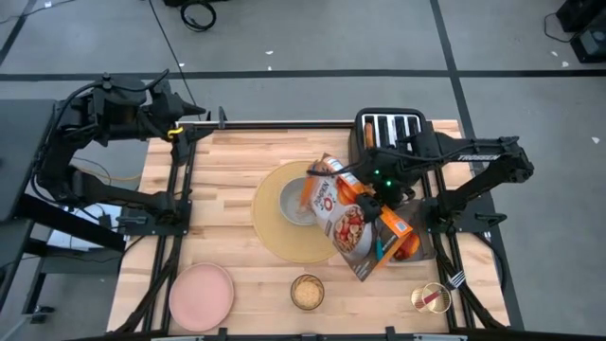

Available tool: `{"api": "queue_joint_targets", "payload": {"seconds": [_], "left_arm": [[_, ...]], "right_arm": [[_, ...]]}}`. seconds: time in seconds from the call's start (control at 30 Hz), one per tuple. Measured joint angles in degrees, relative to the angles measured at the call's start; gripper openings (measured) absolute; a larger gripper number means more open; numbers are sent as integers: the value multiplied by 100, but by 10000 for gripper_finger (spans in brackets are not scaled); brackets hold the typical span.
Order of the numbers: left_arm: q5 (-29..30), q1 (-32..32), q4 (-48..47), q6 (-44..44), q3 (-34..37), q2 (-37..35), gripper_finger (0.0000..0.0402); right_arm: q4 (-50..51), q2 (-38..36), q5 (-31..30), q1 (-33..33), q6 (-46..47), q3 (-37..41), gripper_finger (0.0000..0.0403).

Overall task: Arrange a breakfast setting
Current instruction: Pour the cereal from the brown cereal box into the gray bowl

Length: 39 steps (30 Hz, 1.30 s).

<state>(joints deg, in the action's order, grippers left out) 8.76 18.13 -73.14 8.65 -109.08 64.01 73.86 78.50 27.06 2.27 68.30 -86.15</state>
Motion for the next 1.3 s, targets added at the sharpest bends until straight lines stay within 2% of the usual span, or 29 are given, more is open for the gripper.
{"api": "queue_joint_targets", "payload": {"seconds": [0.23, 0.5, 0.8, 1.07, 1.3], "left_arm": [[2, 2, 2, 110, 0, -4, 254], [1, 0, 3, 405, 0, -4, 254], [2, 2, 6, 725, -2, -67, 254], [2, 2, 6, 764, -2, -68, 254], [2, 0, 4, 764, -2, -79, 254]], "right_arm": [[-87, 43, 280, -159, 576, 0, 241], [-642, 110, 259, -350, 1118, -4, 238], [-609, 110, 80, -364, 1172, -4, 236], [-836, 111, 150, -396, 1851, -2, 232], [-983, 110, 155, -395, 1812, -2, 231]]}}
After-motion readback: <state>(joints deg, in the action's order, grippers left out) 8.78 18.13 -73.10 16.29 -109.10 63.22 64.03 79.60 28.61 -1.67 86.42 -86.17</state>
